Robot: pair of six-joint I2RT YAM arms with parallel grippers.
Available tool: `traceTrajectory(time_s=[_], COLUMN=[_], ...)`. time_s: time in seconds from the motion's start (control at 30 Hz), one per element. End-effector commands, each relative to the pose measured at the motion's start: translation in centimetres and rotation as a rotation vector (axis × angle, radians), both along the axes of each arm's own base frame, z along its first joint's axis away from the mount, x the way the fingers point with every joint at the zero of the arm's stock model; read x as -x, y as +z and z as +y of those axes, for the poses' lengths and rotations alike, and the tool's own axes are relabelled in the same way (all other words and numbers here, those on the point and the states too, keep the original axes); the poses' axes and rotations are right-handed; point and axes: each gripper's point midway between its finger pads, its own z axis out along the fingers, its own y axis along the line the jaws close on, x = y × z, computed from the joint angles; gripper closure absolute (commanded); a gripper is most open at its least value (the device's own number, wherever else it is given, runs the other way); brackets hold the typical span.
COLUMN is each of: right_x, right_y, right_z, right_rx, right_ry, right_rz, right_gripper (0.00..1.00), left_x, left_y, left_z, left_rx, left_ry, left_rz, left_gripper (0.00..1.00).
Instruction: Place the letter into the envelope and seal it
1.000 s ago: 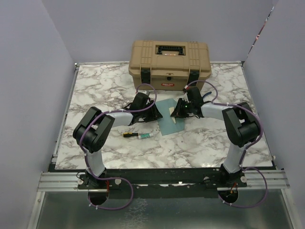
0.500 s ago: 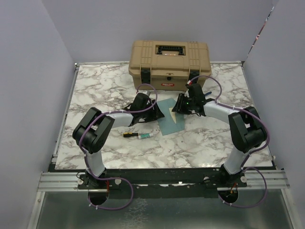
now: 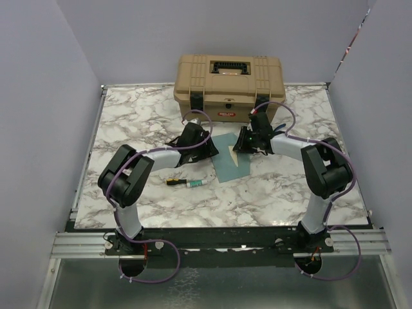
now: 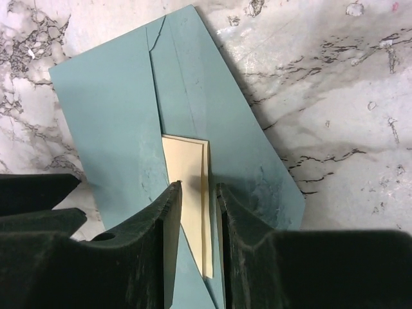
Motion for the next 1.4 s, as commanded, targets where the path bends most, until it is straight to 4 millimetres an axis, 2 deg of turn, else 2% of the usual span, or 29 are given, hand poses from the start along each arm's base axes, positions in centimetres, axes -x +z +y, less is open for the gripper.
traceTrajectory(time_s=[0.0,0.17,0.33,0.67,0.73,0.9,1.03,1.1,1.2,1.37], right_x=[-0.8,0.2,0.5,0.6,0.6,0.4,1.0,1.8,2.8,4.6], right_y=[-0.7,-1.5,-1.4,-1.0,-0.4,3.4,6.8,7.7,8.4,7.9], right_z=[0.2,1.9,3.3,4.0,3.6,2.4,1.5,0.6,-1.4,-4.9], right_rx=[0.028,-0.070,-0.160,-0.200,-0.191,-0.159,-0.146,-0.123,-0.056,0.065], right_ry=[-0.009,0.051,0.080,0.092,0.077,0.043,0.033,0.021,-0.019,-0.108], right_rz=[-0.004,0.036,0.027,0.033,0.021,-0.062,-0.128,-0.143,-0.165,-0.155], right_gripper=[0.69,0.70,0.71,0.70,0.69,0.66,0.62,0.61,0.55,0.43], left_x=[1.0,0.8,0.6,0.6,0.5,-0.1,-0.5,-0.5,0.0,1.5], left_y=[-4.7,-5.1,-5.2,-5.1,-4.6,-2.4,0.0,1.3,2.9,5.2], left_z=[2.2,1.6,1.2,0.8,1.1,1.4,1.7,2.2,3.6,6.5], left_rx=[-0.143,-0.132,-0.132,-0.130,-0.133,-0.123,-0.109,-0.109,-0.132,-0.171], left_ry=[0.025,0.020,-0.019,-0.057,-0.043,-0.014,0.003,0.016,0.046,0.110], left_rz=[0.117,0.130,0.124,0.112,0.099,0.048,-0.004,-0.036,-0.076,-0.132], left_gripper=[0.39,0.42,0.44,0.45,0.45,0.45,0.43,0.42,0.39,0.27])
